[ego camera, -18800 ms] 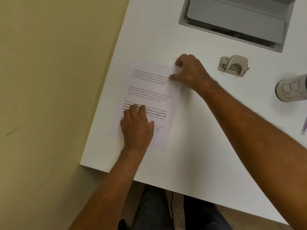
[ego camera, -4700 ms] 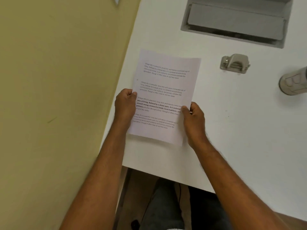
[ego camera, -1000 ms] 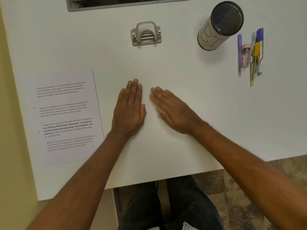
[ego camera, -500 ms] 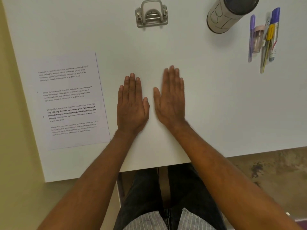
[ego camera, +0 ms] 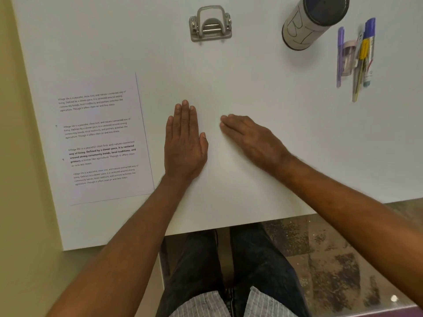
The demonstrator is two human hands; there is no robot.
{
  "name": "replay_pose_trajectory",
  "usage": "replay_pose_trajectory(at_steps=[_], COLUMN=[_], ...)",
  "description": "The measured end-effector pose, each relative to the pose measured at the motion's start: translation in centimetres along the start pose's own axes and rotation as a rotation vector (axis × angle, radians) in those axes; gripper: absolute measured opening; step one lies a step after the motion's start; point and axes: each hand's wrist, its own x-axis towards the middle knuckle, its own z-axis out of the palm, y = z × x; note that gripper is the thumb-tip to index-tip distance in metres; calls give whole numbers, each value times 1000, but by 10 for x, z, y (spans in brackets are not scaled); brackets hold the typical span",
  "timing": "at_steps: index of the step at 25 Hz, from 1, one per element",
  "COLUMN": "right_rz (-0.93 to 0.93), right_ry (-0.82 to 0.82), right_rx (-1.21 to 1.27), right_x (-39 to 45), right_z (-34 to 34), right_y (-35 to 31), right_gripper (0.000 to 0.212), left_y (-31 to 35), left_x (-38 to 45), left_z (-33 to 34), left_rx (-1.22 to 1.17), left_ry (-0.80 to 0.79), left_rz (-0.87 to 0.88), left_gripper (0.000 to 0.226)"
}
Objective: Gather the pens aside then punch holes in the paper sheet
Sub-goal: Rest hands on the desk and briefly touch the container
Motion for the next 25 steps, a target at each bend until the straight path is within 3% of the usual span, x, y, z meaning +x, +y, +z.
replay_pose_trajectory(at_steps=[8, 12, 14, 19, 22, 25], right_rz=[118, 271, 437, 896, 1016, 975], right_ry=[-157, -27, 65, 230, 293, 363], right_rx=[-160, -35, 160, 1139, 1489, 1603], right_x=[23, 30, 38, 37, 29, 25], right_z=[-19, -19, -22, -45, -67, -104], right_y=[-1, -12, -9, 16, 25, 38], right_gripper=[31, 22, 17, 14, 16, 16], left_y=[4, 7, 9, 12, 11, 9], left_x=[24, 31, 36, 48, 61, 67], left_z=[-1, -2, -2, -5, -6, -5], left_rx=[-12, 7, 11, -4, -29, -21], left_ry=[-10, -16, -21, -44, -42, -21], left_rz=[53, 62, 59, 59, 103, 134], left_gripper=[66, 67, 67, 68, 68, 67])
